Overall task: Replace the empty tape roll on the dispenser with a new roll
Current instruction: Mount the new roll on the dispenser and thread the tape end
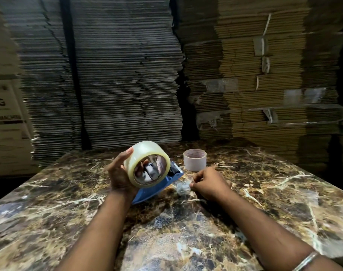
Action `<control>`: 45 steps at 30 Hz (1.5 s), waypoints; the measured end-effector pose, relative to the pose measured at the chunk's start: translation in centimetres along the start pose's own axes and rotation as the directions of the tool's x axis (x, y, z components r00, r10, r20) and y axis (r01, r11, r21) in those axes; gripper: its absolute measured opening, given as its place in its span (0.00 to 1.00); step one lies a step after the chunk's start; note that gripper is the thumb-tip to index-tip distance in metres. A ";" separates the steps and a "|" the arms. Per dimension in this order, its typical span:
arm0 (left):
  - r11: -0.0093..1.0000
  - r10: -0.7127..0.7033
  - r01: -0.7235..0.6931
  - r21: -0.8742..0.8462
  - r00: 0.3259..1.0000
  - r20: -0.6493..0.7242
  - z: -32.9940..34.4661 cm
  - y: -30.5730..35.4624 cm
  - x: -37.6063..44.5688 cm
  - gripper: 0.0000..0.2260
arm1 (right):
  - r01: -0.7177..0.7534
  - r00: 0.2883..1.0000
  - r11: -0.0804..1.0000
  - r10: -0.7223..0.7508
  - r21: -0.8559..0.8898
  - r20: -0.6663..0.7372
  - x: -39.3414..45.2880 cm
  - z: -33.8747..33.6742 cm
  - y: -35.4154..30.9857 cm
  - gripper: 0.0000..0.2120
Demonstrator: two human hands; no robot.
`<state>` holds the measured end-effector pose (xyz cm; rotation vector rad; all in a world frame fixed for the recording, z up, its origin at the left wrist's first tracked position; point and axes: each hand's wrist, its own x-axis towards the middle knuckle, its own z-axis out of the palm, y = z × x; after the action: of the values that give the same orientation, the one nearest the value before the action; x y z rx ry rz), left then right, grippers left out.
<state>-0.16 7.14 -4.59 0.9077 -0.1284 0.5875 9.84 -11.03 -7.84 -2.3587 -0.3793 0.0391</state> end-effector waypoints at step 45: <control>0.978 -0.087 0.150 0.148 0.926 -0.367 -0.2 -2.0 1.1 0.29 | 0.084 0.996 0.995 -0.085 -0.053 -0.005 -1.3 -0.7 0.3 0.15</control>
<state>1.77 6.80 -5.79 0.9538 0.3113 0.6487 8.76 -12.09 -7.65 -2.3920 -0.4816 -0.0195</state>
